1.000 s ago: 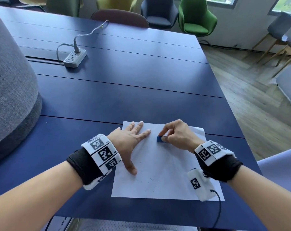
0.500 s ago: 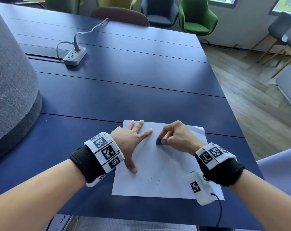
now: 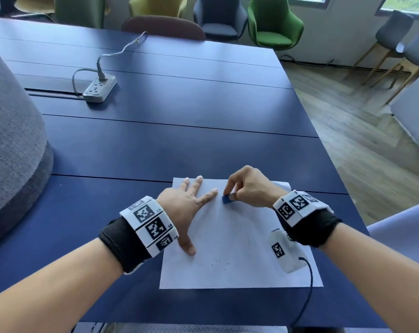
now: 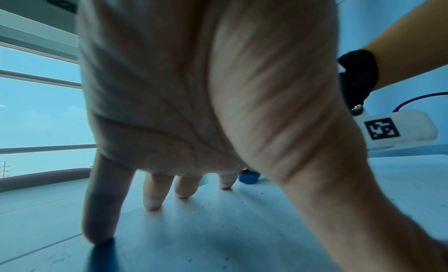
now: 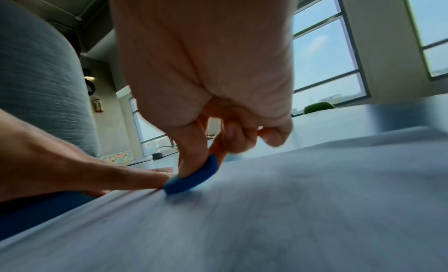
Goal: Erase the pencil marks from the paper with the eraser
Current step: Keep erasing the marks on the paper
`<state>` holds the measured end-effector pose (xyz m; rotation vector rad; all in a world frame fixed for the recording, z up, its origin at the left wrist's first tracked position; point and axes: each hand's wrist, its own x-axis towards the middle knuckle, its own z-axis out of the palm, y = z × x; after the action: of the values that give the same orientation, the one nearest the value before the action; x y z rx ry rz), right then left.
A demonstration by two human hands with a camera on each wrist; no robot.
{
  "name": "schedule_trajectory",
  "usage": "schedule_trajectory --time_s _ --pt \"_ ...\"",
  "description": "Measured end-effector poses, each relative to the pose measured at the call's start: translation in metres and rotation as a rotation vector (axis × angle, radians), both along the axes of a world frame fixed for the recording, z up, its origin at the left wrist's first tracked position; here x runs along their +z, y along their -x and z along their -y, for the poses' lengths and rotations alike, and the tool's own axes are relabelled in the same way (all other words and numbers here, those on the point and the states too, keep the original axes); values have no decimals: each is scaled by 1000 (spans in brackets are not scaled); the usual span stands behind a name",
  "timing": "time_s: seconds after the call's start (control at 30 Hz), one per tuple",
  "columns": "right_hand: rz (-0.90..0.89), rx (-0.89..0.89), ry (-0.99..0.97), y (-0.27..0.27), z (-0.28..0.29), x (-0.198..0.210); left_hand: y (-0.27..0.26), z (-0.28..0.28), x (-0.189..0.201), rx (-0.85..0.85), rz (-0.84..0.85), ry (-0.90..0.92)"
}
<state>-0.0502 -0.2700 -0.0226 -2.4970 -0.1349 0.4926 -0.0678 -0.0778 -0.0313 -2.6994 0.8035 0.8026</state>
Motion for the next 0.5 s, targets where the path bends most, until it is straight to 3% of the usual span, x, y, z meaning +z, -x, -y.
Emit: schedule_trajectory --time_s 0.1,0.27,0.5 --pt "72 -75 -46 -3 -1 -3 0 0 0 -5 2 0" --pt "-81 0 -37 13 10 0 0 1 0 9 -12 6" --pt "79 -147 -92 34 6 -15 -1 3 1 9 -14 7"
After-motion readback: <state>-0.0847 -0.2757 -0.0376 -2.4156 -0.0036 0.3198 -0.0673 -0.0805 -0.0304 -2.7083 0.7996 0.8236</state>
